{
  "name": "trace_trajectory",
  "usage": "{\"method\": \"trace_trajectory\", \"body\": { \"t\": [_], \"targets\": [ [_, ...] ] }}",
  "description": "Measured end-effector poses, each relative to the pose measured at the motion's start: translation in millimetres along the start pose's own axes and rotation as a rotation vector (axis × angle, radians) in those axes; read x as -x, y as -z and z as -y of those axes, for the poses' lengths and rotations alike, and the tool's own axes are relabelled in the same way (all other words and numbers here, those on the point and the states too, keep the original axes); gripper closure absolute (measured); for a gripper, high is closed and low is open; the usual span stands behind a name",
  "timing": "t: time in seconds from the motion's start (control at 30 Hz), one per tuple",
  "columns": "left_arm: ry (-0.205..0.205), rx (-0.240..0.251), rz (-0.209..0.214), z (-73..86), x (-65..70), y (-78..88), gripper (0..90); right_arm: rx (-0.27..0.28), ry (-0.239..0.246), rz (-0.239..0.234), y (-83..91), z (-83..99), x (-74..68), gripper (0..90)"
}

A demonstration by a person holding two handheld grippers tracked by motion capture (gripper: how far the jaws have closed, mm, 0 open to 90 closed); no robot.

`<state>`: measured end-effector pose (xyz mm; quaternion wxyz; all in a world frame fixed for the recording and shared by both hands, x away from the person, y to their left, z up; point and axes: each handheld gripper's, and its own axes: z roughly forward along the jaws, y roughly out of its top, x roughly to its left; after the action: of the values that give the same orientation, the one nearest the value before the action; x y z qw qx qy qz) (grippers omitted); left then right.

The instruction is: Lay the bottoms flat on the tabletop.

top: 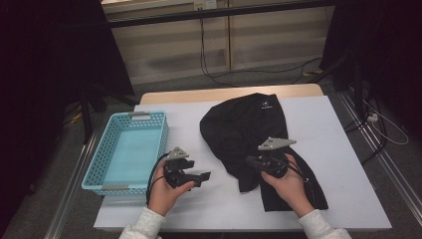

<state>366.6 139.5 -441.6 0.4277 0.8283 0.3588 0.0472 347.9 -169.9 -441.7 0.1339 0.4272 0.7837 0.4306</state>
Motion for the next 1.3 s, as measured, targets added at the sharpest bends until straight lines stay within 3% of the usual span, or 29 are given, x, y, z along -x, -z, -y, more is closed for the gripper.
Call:
{"method": "trace_trajectory", "body": {
  "t": [0.1, 0.17, 0.23, 0.43, 0.93, 1.07, 1.13, 1.3],
  "targets": [
    [-0.009, -0.011, 0.006, 0.1, 1.9, -4.4, 19.7, -0.040, -0.011, 0.019, -6.3, 7.3, 6.2, 80.9],
    [-0.012, -0.016, 0.009, 0.4, 3.4, -7.0, 19.8, -0.037, -0.008, 0.022, -6.1, 7.5, 6.3, 76.2],
    [-0.016, -0.022, 0.014, 0.5, 4.7, -9.1, 19.9, -0.012, -0.008, 0.027, -2.5, 5.6, 5.3, 66.9],
    [-0.041, -0.026, 0.032, -0.9, 10.4, -15.3, 23.3, 0.046, 0.004, 0.089, 14.4, 2.4, 7.6, 50.8],
    [-0.104, -0.012, 0.080, -10.1, 29.0, -45.3, 43.1, 0.028, -0.011, 0.158, 32.4, 18.4, 13.3, 37.1],
    [-0.116, -0.004, 0.082, -13.8, 33.5, -53.6, 50.3, 0.004, 0.036, 0.191, 35.6, 21.9, 9.0, 35.2],
    [-0.131, -0.003, 0.080, -15.2, 35.3, -57.7, 53.0, 0.010, 0.035, 0.173, 37.2, 23.1, 7.2, 35.2],
    [-0.143, -0.008, 0.086, -17.0, 38.4, -67.3, 64.1, 0.015, 0.033, 0.179, 42.8, 27.4, 5.3, 35.1]
  ]
}}
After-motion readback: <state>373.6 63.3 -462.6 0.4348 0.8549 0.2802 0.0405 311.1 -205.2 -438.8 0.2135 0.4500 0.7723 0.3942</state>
